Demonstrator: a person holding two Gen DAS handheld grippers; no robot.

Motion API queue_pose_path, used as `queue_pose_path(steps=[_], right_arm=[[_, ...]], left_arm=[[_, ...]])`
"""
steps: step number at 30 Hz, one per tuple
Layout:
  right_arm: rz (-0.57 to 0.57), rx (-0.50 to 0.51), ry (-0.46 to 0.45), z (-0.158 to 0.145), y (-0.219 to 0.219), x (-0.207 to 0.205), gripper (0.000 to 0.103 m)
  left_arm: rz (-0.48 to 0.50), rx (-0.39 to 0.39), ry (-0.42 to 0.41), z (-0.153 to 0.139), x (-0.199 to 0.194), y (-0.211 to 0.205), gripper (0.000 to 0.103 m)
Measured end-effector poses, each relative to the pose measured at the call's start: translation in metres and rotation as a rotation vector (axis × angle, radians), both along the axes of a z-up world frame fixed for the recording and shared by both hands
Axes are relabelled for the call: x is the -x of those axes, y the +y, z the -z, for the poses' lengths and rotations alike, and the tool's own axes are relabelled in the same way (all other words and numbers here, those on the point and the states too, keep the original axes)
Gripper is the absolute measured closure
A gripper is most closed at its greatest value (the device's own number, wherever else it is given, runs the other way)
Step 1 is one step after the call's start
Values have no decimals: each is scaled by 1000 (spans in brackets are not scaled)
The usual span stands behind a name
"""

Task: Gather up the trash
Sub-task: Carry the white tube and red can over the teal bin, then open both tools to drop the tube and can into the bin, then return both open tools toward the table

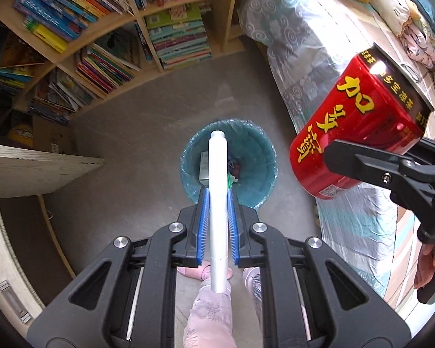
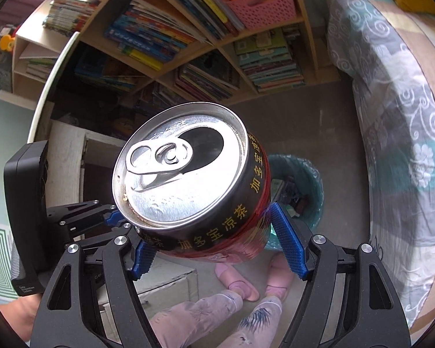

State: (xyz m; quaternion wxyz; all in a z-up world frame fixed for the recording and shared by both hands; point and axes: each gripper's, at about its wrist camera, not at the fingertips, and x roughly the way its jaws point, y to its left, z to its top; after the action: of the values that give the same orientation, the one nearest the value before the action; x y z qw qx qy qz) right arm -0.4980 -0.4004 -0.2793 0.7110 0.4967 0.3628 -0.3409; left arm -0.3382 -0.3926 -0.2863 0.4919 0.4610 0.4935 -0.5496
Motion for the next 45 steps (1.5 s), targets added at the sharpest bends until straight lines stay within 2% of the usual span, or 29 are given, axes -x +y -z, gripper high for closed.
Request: queue_pose_path(steps=[7,12,14,15,16,20,31,33,40,45], right_arm=[[29,-39,-4,27,-8,8,30],[69,-63,-21,36,-16,13,28],[76,-67,-17,36,-17,15,26],[80,-68,-11,36,-17,16,25],[85,-66,-7,36,-18,17,25],[114,-66,-15,36,-17,27,24],[147,-99,-10,39,-7,50,15],[149,-106,-6,39,-5,52,15],[137,-106,21,30,3,57,13],[94,-73,68,17,12,52,13]], left_arm=[[35,-33,18,30,11,-5,92],[32,-49,73,46,13,-9,90],[38,-49,74,50,15,-10,70],[42,-46,69,51,17,-10,51],[43,-45,60,52,18,-11,43],[43,-50,62,55,21,-11,43],[49,-35,20,52,25,-9,24],[51,-31,16,49,26,-8,17],[64,-19,-36,35,30,-3,7],[60,-17,-43,21,26,4,7]])
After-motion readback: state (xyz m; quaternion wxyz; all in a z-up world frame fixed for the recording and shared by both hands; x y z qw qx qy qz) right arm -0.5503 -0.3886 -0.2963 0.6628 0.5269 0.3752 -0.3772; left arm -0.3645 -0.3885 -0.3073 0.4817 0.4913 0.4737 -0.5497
